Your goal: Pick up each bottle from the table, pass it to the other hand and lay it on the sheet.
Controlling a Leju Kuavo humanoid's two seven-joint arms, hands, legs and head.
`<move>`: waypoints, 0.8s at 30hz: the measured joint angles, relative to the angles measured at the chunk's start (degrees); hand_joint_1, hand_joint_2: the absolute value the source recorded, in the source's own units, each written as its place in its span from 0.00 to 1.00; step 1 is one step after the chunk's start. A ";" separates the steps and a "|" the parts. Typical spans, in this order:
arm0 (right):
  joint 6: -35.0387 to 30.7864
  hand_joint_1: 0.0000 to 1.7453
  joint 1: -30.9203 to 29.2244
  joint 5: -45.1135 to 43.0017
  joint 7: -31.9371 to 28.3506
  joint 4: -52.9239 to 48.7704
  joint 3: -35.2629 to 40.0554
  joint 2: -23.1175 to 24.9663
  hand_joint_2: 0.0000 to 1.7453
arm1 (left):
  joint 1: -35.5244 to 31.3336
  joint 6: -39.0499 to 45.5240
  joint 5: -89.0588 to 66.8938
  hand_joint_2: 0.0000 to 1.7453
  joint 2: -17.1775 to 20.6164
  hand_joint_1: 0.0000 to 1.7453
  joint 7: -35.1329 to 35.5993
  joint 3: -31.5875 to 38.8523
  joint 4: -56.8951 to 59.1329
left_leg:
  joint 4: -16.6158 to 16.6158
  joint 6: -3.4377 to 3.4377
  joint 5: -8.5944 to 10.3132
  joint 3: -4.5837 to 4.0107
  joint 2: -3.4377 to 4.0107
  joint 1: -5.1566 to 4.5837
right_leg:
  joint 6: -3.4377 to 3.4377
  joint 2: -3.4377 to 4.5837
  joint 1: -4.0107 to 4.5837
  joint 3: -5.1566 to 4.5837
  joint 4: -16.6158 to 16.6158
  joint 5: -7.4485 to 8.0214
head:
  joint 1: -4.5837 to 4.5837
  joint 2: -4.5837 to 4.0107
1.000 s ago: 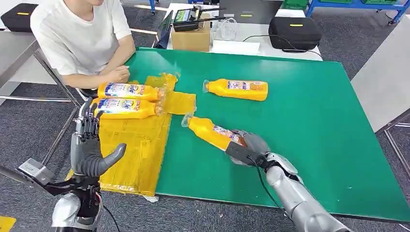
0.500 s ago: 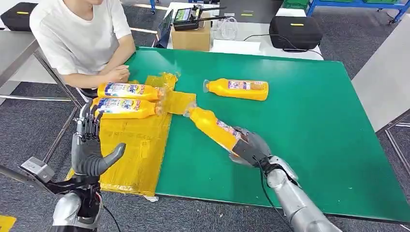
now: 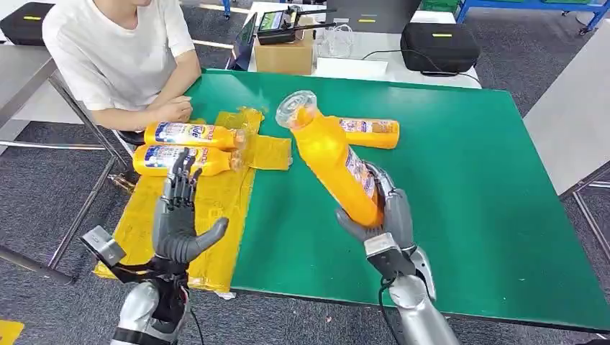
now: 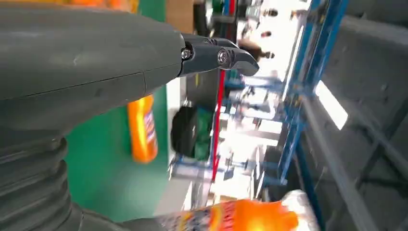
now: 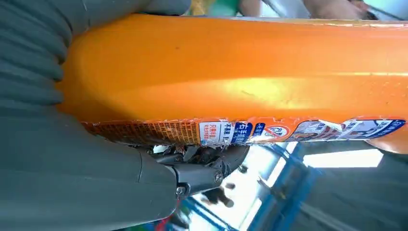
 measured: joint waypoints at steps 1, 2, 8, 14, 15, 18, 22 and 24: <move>-0.54 1.00 0.87 -0.33 -0.45 -0.87 0.11 0.24 1.00 | 0.32 -0.18 0.15 1.00 0.00 0.00 0.24 -0.73 0.02 | 0.00 0.00 0.00 -0.02 0.00 0.00 | 0.00 0.00 0.00 -0.03 0.00 0.00 | 0.00 0.00; -0.61 1.00 1.58 -0.35 -0.37 -1.70 0.22 0.57 1.00 | 0.51 -0.37 0.69 1.00 -0.02 0.00 0.91 -1.50 0.02 | 0.00 0.00 0.00 -0.04 0.00 0.00 | 0.00 0.00 0.00 -0.04 0.00 0.00 | 0.00 0.00; 0.00 1.00 5.15 0.42 -0.35 -2.03 2.78 1.68 1.00 | 1.41 -4.79 6.17 1.00 0.00 0.00 5.16 -5.34 1.80 | -0.01 0.00 0.00 -0.06 0.01 0.01 | 0.00 0.00 0.00 -0.05 0.00 0.00 | 0.00 0.00; 0.11 1.00 6.73 0.83 -1.48 0.42 4.85 1.75 1.00 | 1.46 -5.86 9.20 1.00 0.26 0.00 7.87 -7.79 4.57 | 0.00 0.00 0.00 -0.07 0.01 0.00 | 0.00 -0.01 0.00 -0.06 0.00 0.00 | -0.02 0.00; 0.31 1.00 6.89 0.87 -1.50 0.75 5.16 1.75 1.00 | 1.45 -6.05 9.37 1.00 0.31 0.00 8.35 -8.24 5.05 | 0.00 0.00 0.00 -0.07 0.01 0.00 | 0.00 0.00 0.00 -0.07 0.00 0.00 | 0.00 0.00; 0.86 1.00 7.04 1.27 -1.46 1.86 6.08 1.75 1.00 | 1.34 -6.56 9.88 1.00 0.68 0.00 9.38 -9.63 6.47 | 0.00 0.00 0.00 -0.08 0.00 0.00 | 0.00 -0.01 0.00 -0.09 0.00 0.00 | 0.00 0.00; 0.86 1.00 7.04 2.08 -1.09 3.04 7.32 1.75 1.00 | 0.81 -6.54 9.73 1.00 1.22 0.00 9.95 -11.20 8.70 | -0.01 0.00 0.00 -0.08 0.01 0.01 | 0.00 -0.01 0.00 -0.09 0.00 0.00 | 0.00 0.00; 0.79 1.00 7.05 2.25 -0.89 3.46 7.83 1.75 1.00 | 0.58 -6.51 9.70 1.00 1.46 0.00 10.08 -11.74 9.70 | -0.01 0.00 0.00 -0.08 0.00 0.01 | 0.00 -0.01 0.00 -0.09 0.00 0.00 | 0.00 0.00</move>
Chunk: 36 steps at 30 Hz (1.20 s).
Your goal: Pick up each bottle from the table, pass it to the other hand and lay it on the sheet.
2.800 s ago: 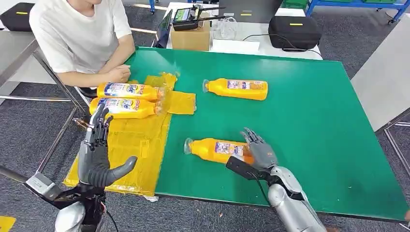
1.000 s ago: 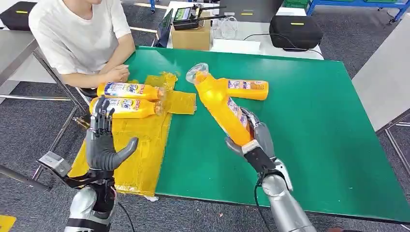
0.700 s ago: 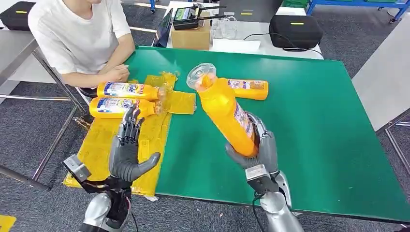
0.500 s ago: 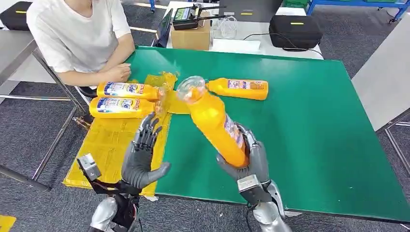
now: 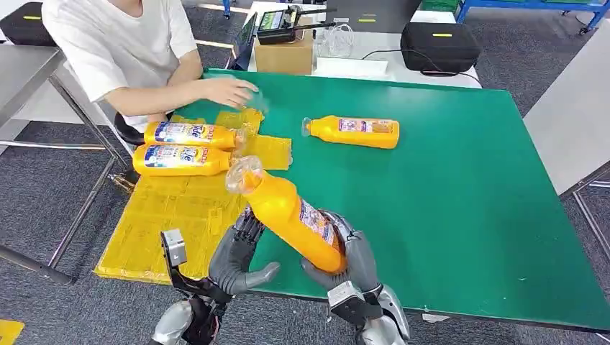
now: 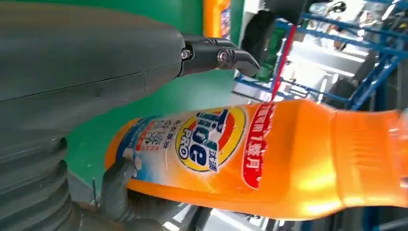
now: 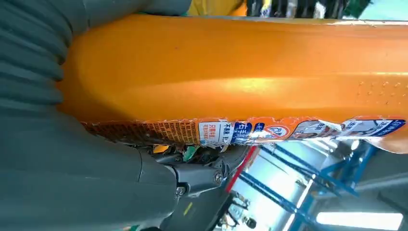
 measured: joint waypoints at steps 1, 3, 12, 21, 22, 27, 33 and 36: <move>-0.02 1.00 0.00 0.00 0.04 0.20 0.26 0.00 1.00 | -0.06 0.00 0.00 1.00 0.04 0.00 0.04 -0.18 0.38 | 0.00 0.00 0.00 0.00 0.00 0.00 | 0.00 0.00 0.00 0.00 0.00 0.00 | 0.00 0.00; -0.20 1.00 0.01 0.40 0.11 0.57 0.61 0.00 1.00 | -0.16 0.11 -0.04 1.00 0.09 0.00 0.09 -0.31 1.05 | 0.00 0.00 0.00 0.00 0.00 0.00 | 0.00 0.00 0.00 0.00 0.00 0.00 | 0.00 0.00; -0.87 1.00 0.08 1.73 3.04 1.14 2.89 0.15 1.00 | -3.88 2.08 -1.57 1.00 -0.61 0.00 0.88 -2.93 4.29 | 0.00 0.00 0.00 0.01 -0.01 0.00 | 0.00 -0.01 0.00 -0.01 0.00 0.00 | 0.00 0.00; 1.00 1.00 0.00 6.03 9.05 1.22 6.40 -1.42 1.00 | -6.18 4.20 -0.81 1.00 -0.77 0.00 1.46 -3.59 6.14 | 0.00 0.00 0.00 -0.01 0.01 0.00 | 0.00 0.00 0.00 -0.02 0.00 0.00 | 0.00 0.00; 1.05 1.00 -0.09 6.03 9.09 1.27 6.51 -1.51 1.00 | -6.19 4.20 -0.81 1.00 -0.77 0.00 1.46 -3.59 6.17 | 0.00 0.00 0.00 -0.01 0.01 0.00 | 0.00 0.00 0.00 -0.02 0.00 0.00 | -0.02 0.00; 1.60 1.00 -1.60 6.73 8.52 2.08 7.54 -1.90 1.00 | -6.76 2.62 1.69 1.00 -0.79 0.95 1.84 -3.61 6.78 | 0.00 0.00 0.00 -0.01 0.01 0.00 | 0.00 0.01 0.00 -0.04 0.00 0.00 | -0.02 0.00; 1.97 0.00 -5.18 5.27 7.52 5.47 9.03 -1.57 1.00 | -8.90 0.04 9.75 1.00 -1.55 1.00 3.85 -3.48 8.35 | 0.00 0.02 0.02 0.00 0.01 0.00 | 0.00 0.01 0.00 -0.03 0.00 0.01 | -0.02 0.00; 0.50 0.00 -5.68 5.82 6.99 7.04 9.84 -1.38 0.00 | -10.23 -2.96 14.31 1.00 -1.92 1.00 5.01 -3.50 9.29 | 0.00 0.02 0.03 -0.03 -0.01 0.00 | 0.00 0.00 0.00 -0.02 0.01 0.01 | -0.02 0.00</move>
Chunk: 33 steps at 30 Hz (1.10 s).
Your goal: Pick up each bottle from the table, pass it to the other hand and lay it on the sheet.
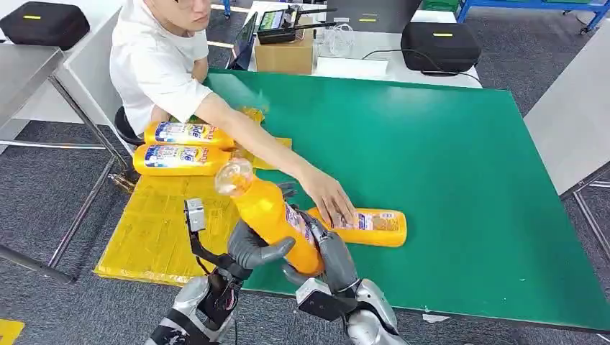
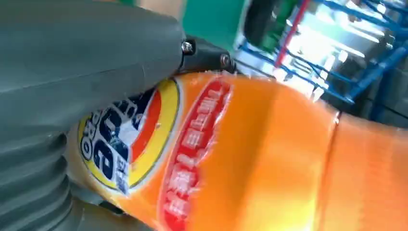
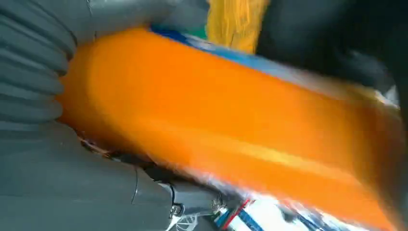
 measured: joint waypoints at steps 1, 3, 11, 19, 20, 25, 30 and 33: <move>-1.58 0.00 -0.04 0.63 -0.02 0.37 0.09 0.20 0.00 | -0.29 -1.00 1.13 1.00 0.00 1.00 0.41 0.02 0.27 | 0.00 0.00 0.00 -0.01 0.01 0.00 | 0.00 0.01 0.00 -0.01 0.00 0.00 | 0.02 0.00; -5.82 0.00 -0.32 1.57 -0.02 0.91 0.04 0.41 0.00 | -0.74 -1.87 3.00 1.00 0.00 1.00 0.91 0.02 0.87 | 0.00 0.00 0.00 -0.01 0.01 0.00 | 0.00 0.01 0.00 -0.02 0.00 0.00 | 0.02 0.00; -14.47 0.00 -3.38 -1.43 -3.32 5.70 -3.28 1.33 0.00 | -5.55 2.17 5.58 1.00 -0.02 1.00 1.07 1.16 4.18 | 0.00 0.00 0.01 0.02 -0.01 0.00 | 0.00 -0.01 0.00 0.02 0.00 0.01 | 0.04 0.00; -15.45 0.00 -3.28 -2.87 -4.79 7.10 -6.08 1.27 0.00 | -7.94 6.46 -1.41 1.00 0.28 1.00 -2.12 1.73 5.47 | 0.01 0.00 0.00 -0.02 0.00 0.00 | 0.01 0.00 0.00 -0.03 0.01 0.00 | 0.02 0.00; -15.64 0.00 -3.16 -3.09 -5.01 7.10 -6.41 1.29 0.00 | -7.93 6.96 -2.51 1.00 0.31 1.00 -2.58 1.73 5.47 | 0.01 0.00 0.00 -0.02 0.00 0.00 | 0.01 0.00 0.00 -0.03 0.01 0.00 | 0.02 0.00; -15.73 0.00 0.11 -3.28 -5.51 4.67 -8.09 1.27 0.00 | -7.21 12.47 -13.05 1.00 1.31 1.00 -6.39 1.66 3.87 | 0.01 0.00 0.00 -0.05 0.00 0.00 | 0.01 0.00 0.00 -0.04 0.00 0.00 | 0.02 0.00; -15.64 0.00 2.49 -3.63 -5.94 1.77 -9.53 1.03 0.00 | -6.81 13.82 -16.38 1.00 2.60 1.00 -6.80 1.68 2.19 | 0.01 0.00 0.00 -0.05 0.00 0.00 | 0.00 0.00 0.00 -0.04 0.00 0.00 | 0.00 0.00; -15.84 0.00 3.23 -4.13 -6.38 1.05 -10.25 1.05 0.00 | -6.80 14.26 -17.81 1.00 3.00 1.00 -6.95 1.73 1.88 | 0.01 0.00 0.00 -0.04 0.00 0.00 | 0.00 0.00 0.00 -0.03 0.00 0.00 | 0.02 0.00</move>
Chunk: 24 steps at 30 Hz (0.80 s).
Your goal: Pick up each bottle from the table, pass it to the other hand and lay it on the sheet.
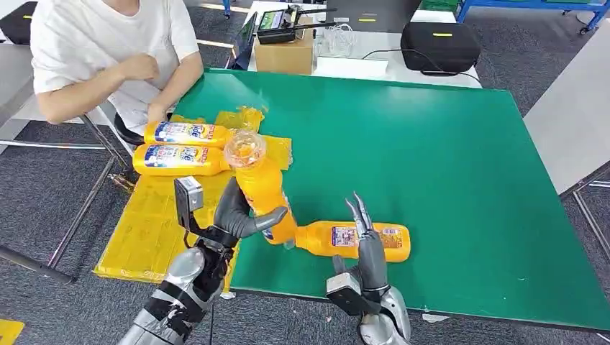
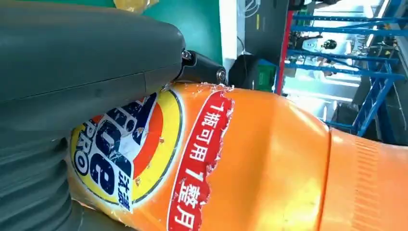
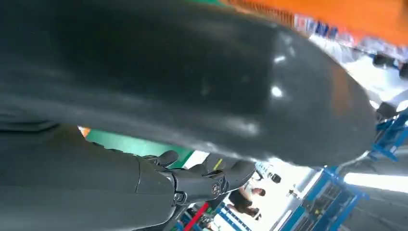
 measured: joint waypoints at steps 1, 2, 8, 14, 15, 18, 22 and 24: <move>-0.15 0.00 0.32 -0.28 -0.06 -0.22 -0.41 0.02 0.00 | 0.01 0.45 -1.01 1.00 0.17 1.00 -0.22 0.11 -0.04 | 0.00 0.00 0.00 0.00 0.00 0.00 | 0.00 0.00 0.00 0.01 0.00 0.00 | 0.00 0.00; -0.17 0.00 0.71 -0.77 -0.26 -0.37 -0.90 0.02 0.00 | 0.01 1.95 -3.52 1.00 0.52 1.00 -0.50 0.20 -0.18 | 0.00 0.00 0.00 0.00 0.01 0.00 | 0.00 0.00 0.00 0.00 0.00 0.00 | 0.00 0.00; -0.50 0.00 3.65 -1.75 -1.92 -3.04 -2.64 0.44 0.00 | 0.00 14.41 -21.26 1.00 2.01 1.00 -1.31 0.76 -2.01 | 0.00 0.00 0.00 -0.02 0.00 0.01 | 0.00 0.00 0.01 -0.02 0.01 0.00 | -0.02 0.00; -0.24 0.00 6.00 -2.86 -1.92 -5.55 -2.23 1.07 0.00 | -0.34 26.67 -42.05 1.00 3.50 1.00 -1.88 -0.33 -0.87 | 0.00 0.00 -0.01 -0.01 0.01 0.00 | 0.00 0.00 0.00 -0.03 0.00 -0.01 | 0.00 0.00; -0.26 0.00 6.16 -2.93 -1.92 -5.68 -2.23 1.16 0.00 | -0.40 26.86 -42.25 1.00 3.63 1.00 -2.12 -0.39 -0.59 | 0.00 0.00 0.00 -0.01 0.01 0.00 | 0.00 0.00 0.00 -0.03 0.00 -0.01 | 0.02 0.00; -0.26 0.00 6.36 -3.04 -1.92 -5.90 -2.18 1.18 0.00 | -0.57 27.10 -42.72 1.00 3.91 1.00 -2.38 -0.55 0.35 | 0.00 0.00 0.00 0.01 0.01 0.00 | 0.00 0.00 0.00 -0.02 0.00 0.00 | 0.00 0.00; 0.50 0.00 6.40 -3.45 -1.94 -5.99 -2.18 1.20 0.00 | -2.30 31.11 -53.12 1.00 4.68 1.00 0.77 -1.38 3.57 | 0.00 0.00 0.00 0.01 0.01 0.00 | 0.00 0.00 0.00 -0.02 0.00 0.00 | -0.02 0.00; 1.16 0.00 6.41 -3.91 -1.97 -6.29 -2.21 1.31 0.00 | -4.22 32.39 -55.60 1.00 5.07 1.00 1.51 -1.25 7.94 | 0.00 0.00 0.01 0.01 0.02 0.01 | -0.01 0.01 0.01 -0.02 0.01 0.00 | 0.00 0.00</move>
